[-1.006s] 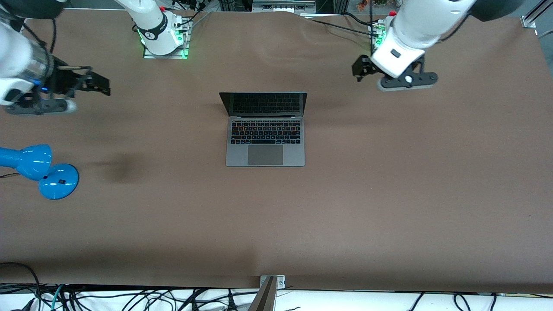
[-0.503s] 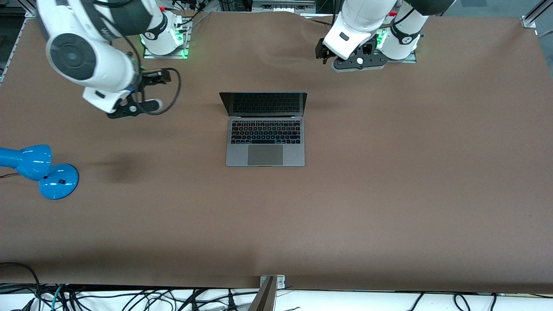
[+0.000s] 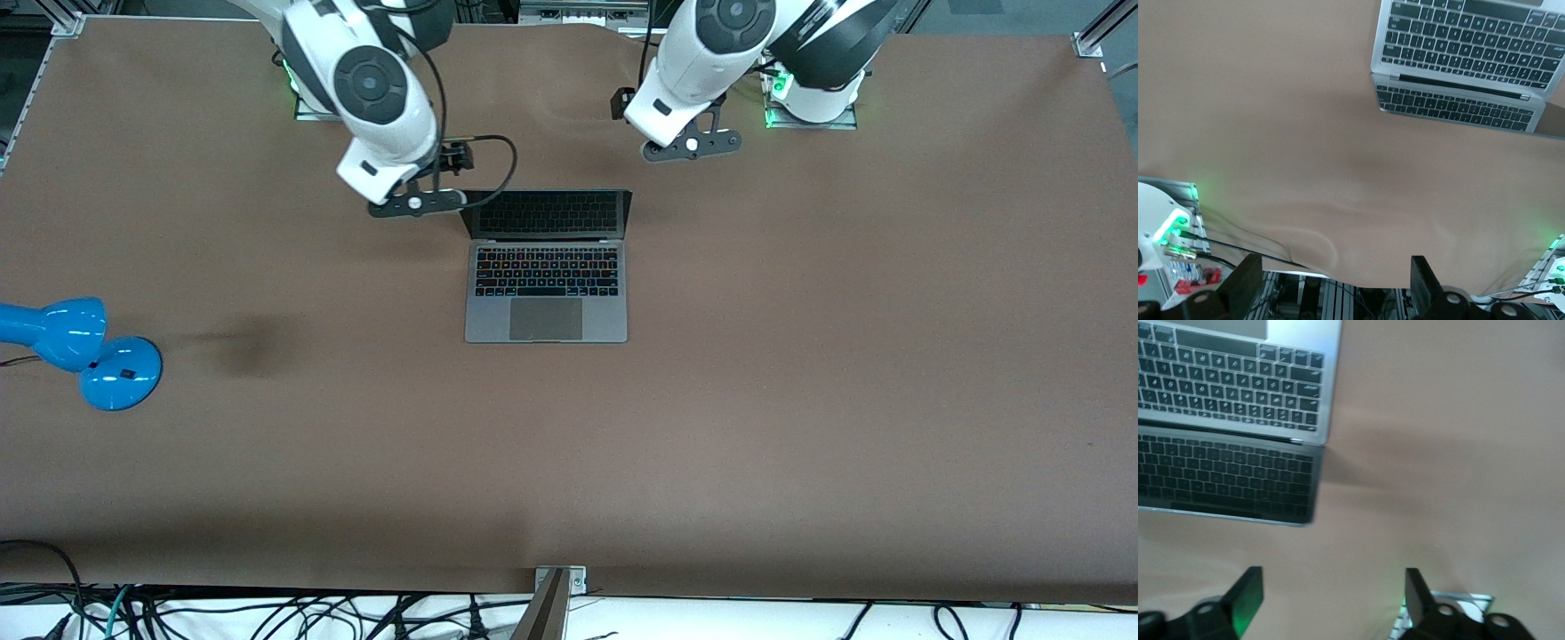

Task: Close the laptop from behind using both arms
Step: 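Move the right gripper to the screen while the left gripper descends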

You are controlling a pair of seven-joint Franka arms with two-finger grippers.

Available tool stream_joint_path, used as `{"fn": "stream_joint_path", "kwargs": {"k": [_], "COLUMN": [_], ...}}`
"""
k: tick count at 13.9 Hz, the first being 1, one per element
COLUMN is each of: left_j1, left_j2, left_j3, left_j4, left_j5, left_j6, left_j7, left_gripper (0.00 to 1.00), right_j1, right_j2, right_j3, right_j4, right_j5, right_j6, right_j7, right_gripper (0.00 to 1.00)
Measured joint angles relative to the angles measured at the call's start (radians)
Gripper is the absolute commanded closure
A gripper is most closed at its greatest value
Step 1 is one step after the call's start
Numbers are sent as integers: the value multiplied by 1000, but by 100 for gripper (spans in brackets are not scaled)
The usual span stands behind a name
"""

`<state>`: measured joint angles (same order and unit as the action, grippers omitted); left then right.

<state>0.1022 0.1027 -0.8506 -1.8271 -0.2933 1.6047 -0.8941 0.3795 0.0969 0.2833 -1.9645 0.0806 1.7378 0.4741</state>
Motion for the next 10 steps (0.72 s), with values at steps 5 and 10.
{"fn": "stream_joint_path", "kwargs": {"k": [5,10], "left_j1": [-54,-82], "left_j2": [93,158], "left_j3": [0,0], "left_j4": [0,0], "left_j5": [0,5], "left_j6": [88,155], "left_j7": [-107,-148], "left_gripper": [78,100], "right_j1": [0,0], "right_j2": [9,47], "right_j3": [49,53], "right_j4": [-39,-39], "right_j5": [50,53], "right_j6": [19,71], "right_j7": [-2,-3], "right_gripper": [100,100]}}
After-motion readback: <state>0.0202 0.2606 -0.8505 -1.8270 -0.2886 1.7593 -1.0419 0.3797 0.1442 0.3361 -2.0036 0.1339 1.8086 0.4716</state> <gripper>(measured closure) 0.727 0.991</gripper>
